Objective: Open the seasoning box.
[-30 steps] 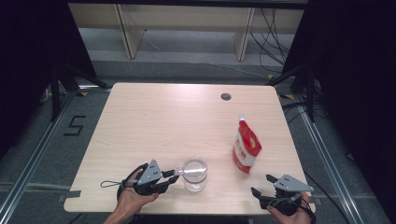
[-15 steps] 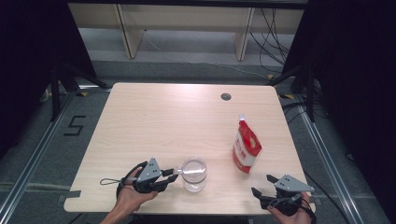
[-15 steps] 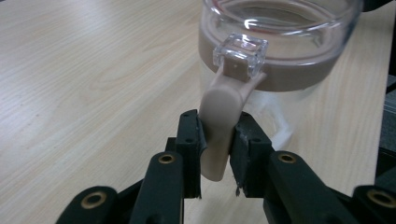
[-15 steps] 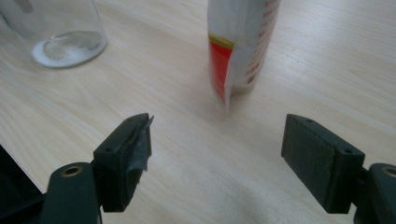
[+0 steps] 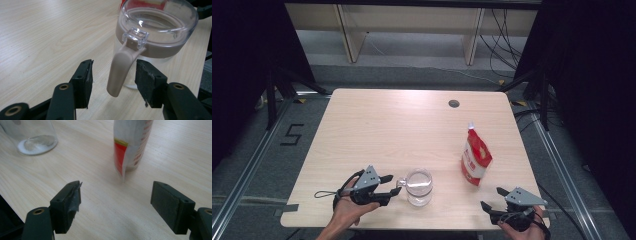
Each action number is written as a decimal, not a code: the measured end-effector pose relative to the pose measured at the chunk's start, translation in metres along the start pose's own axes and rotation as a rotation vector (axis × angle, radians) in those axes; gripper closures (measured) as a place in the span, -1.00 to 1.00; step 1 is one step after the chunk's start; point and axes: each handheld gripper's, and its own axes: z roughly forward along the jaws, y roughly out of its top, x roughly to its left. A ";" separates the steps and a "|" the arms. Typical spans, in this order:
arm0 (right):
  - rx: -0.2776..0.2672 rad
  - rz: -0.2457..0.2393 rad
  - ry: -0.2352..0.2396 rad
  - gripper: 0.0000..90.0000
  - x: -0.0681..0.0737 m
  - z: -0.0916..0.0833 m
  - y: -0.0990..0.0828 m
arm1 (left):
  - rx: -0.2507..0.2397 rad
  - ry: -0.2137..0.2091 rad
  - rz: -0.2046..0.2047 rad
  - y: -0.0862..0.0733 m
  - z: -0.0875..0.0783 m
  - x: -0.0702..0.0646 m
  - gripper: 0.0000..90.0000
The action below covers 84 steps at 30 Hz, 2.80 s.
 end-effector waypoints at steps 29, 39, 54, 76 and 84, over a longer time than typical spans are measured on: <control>-0.004 -0.031 0.037 -0.42 0.010 0.004 0.005 | -0.133 -0.016 0.023 0.029 -0.027 -0.015 0.89; -0.023 -0.063 0.054 -0.42 0.010 0.005 0.007 | -0.107 0.000 0.056 0.034 -0.016 -0.015 0.98; -0.026 -0.073 0.074 -0.42 0.015 0.007 0.010 | -0.094 -0.009 0.043 0.031 -0.008 -0.014 0.98; -0.126 -0.188 0.168 0.02 0.041 0.015 0.027 | -0.108 0.002 0.054 0.027 -0.008 -0.013 0.97; -0.155 -0.195 0.206 0.34 0.050 0.019 0.035 | -0.117 -0.010 0.056 0.026 -0.008 -0.012 0.97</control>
